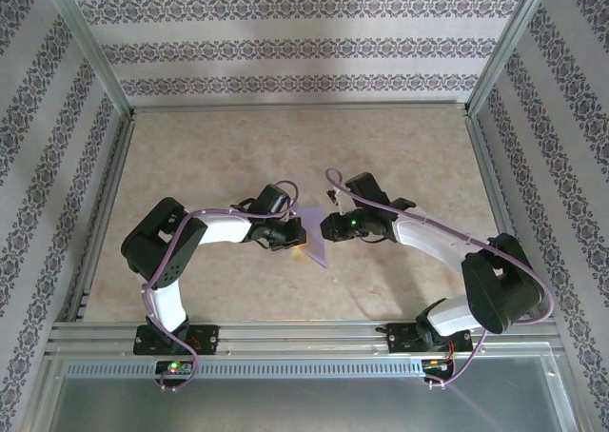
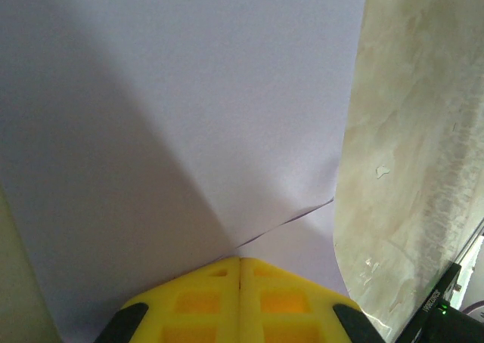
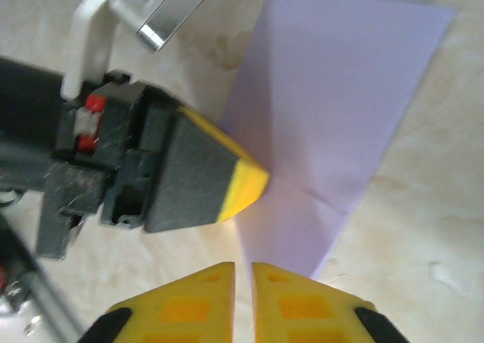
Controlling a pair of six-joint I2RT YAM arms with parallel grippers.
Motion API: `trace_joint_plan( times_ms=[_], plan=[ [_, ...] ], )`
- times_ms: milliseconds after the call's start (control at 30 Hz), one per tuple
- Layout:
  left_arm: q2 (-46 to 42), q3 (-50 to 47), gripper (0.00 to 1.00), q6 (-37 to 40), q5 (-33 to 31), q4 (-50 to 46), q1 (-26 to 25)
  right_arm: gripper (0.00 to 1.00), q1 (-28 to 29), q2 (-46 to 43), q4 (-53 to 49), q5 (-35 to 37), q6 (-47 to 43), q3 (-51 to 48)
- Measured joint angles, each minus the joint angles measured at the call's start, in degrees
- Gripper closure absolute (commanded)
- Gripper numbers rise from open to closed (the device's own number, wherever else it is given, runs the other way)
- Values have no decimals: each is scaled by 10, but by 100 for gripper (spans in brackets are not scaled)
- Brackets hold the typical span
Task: Fold a paper plane with a square sheet of paper (fold left side to right side)
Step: Third fold the triangle at the center of the table.
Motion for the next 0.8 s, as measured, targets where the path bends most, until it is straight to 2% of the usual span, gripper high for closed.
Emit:
trace_joint_plan(
  times_ms=[233,800],
  plan=[
    [3,3,94,0,1,0,0,97,16,42,14,-69,90,-14],
    [6,8,94,2,2,0,0,97,19,106,72,-104,149,-55]
  ],
)
